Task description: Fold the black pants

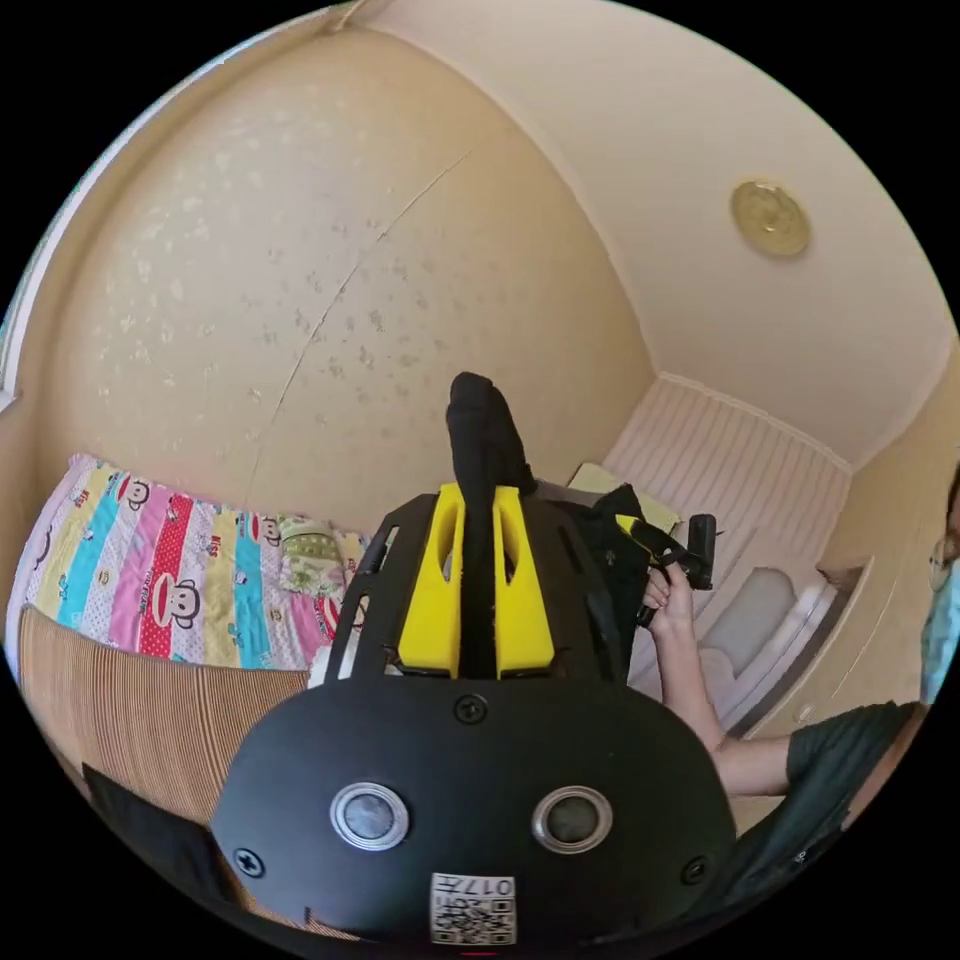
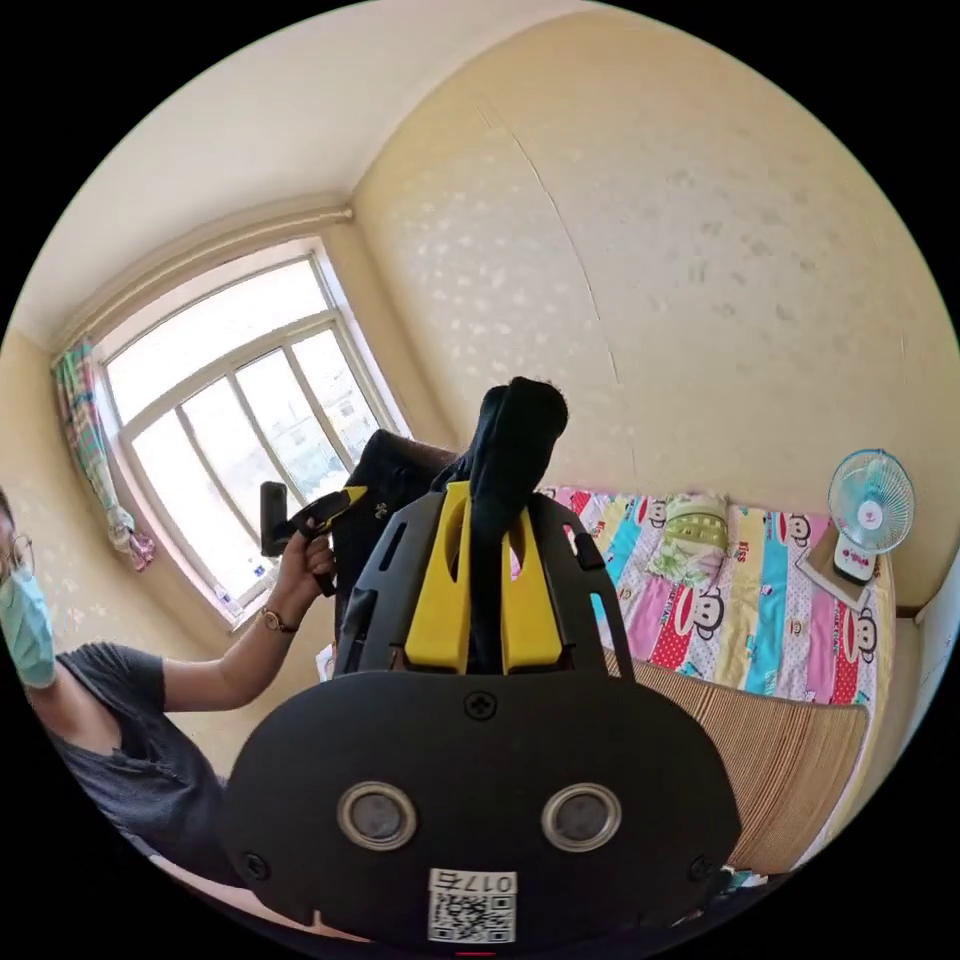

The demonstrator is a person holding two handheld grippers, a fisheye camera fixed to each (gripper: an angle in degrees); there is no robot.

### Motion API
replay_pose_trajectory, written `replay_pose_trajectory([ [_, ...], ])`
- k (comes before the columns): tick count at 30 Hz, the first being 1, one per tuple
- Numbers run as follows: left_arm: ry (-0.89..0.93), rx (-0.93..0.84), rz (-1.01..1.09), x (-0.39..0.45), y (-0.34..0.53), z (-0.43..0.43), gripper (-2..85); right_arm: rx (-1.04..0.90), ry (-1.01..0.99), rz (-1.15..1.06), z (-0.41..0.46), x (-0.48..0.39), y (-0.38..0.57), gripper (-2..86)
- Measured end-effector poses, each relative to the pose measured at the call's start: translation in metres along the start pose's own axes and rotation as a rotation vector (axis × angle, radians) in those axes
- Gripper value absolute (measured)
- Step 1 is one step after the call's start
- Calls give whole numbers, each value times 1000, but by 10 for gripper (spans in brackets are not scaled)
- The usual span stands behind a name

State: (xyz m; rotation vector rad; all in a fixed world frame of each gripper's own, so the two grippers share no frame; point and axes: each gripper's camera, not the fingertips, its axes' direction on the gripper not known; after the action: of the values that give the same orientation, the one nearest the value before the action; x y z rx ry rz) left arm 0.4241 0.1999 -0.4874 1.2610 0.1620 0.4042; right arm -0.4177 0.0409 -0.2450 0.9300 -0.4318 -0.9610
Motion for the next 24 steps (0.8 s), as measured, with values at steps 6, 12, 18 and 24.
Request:
replay_pose_trajectory([
  [6, -4, -200, -295, -207, 32, 84, 54, -257, 32, 222, 123, 120, 49, 36],
  [12, -335, -725, -515, -373, 270, 111, 73, -701, -15, 492, 219, 194, 234, 31],
  [18, -426, -974, -640, -432, 446, 71, 110, -853, 77, 794, 195, 205, 373, 53],
  [24, -426, -1105, -627, -430, 506, 55, 109, -904, 260, 1006, 136, 204, 428, 147],
])
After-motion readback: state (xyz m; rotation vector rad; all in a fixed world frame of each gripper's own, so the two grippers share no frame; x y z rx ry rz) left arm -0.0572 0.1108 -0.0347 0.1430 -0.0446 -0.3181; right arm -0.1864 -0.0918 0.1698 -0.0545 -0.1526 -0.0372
